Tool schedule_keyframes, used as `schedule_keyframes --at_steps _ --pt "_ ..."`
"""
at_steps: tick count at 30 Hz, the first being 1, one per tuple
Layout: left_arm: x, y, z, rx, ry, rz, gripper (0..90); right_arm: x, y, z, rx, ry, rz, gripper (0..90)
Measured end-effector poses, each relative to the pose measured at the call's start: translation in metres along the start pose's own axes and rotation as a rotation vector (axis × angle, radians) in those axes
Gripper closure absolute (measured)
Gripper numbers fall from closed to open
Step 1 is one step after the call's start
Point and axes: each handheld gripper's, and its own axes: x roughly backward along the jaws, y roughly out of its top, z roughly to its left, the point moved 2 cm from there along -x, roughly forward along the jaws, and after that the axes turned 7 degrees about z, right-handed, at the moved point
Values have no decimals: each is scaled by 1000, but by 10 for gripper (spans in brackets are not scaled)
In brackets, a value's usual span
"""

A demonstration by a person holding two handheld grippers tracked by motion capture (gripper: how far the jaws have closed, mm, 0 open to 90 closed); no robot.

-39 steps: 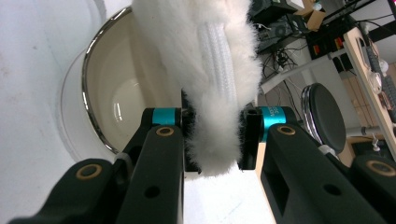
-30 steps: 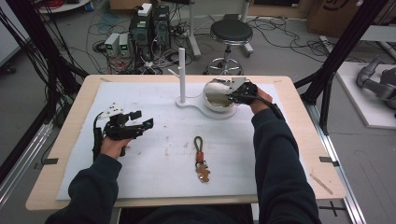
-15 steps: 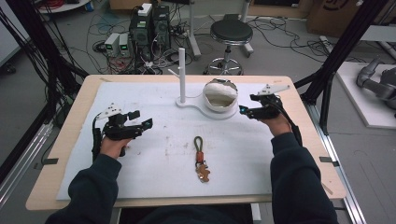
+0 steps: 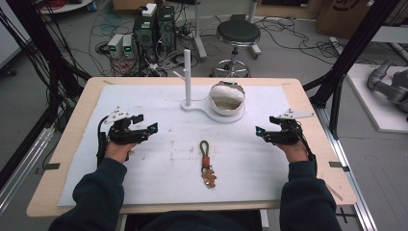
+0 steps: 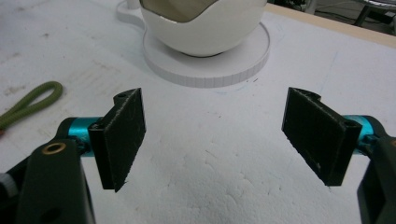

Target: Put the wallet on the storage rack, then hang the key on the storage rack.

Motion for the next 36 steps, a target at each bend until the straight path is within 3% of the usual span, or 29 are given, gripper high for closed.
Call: schedule_keyframes --at_steps 9,15,21,30,36 --pt "2 -1 0 6 -3 8 215 1 -1 2 -5 -1 -10 220" --pt "2 -2 2 12 -2 13 217 -5 -1 5 28 1 11 221" --pt "2 -1 -2 2 -2 14 218 0 -1 4 14 7 -10 222" --pt "-2 -3 -4 25 -35 19 227 1 0 6 -1 8 -22 239" --pt "-15 -5 -22 32 -91 82 288 -1 -3 7 5 8 -12 239"
